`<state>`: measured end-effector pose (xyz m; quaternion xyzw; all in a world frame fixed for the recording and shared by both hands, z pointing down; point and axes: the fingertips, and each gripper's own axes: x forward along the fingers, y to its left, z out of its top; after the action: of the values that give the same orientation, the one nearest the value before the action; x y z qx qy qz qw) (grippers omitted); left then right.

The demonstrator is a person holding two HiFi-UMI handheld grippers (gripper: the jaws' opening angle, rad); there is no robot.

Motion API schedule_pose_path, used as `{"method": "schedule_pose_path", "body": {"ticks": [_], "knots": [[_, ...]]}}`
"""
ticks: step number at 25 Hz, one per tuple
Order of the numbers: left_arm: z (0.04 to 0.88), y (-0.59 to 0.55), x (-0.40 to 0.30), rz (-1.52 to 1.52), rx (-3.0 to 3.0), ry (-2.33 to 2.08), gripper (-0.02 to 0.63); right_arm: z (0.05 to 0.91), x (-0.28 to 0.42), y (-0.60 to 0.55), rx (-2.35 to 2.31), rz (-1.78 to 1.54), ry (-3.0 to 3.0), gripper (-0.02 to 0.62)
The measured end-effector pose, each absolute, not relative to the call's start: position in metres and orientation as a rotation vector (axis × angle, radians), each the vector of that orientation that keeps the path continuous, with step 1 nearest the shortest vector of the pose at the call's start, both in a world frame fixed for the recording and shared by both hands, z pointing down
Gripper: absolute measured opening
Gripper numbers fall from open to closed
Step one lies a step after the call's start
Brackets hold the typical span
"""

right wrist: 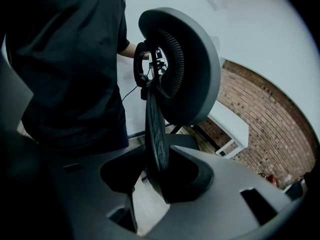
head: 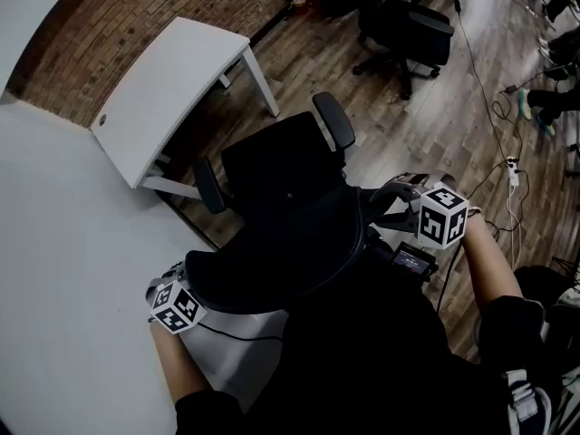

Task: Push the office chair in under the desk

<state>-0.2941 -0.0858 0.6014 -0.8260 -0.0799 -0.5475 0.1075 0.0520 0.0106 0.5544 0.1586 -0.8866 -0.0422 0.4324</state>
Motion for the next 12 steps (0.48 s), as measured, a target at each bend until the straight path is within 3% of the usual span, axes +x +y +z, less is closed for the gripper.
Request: {"method": "schedule_pose_path", "body": {"ticks": [12], "knots": [[0.604,-0.042,-0.245,-1.669,-2.516,0.013,0.161,0.558,0.112,-0.013,0.185,-0.172,-2.212,0.150]]}}
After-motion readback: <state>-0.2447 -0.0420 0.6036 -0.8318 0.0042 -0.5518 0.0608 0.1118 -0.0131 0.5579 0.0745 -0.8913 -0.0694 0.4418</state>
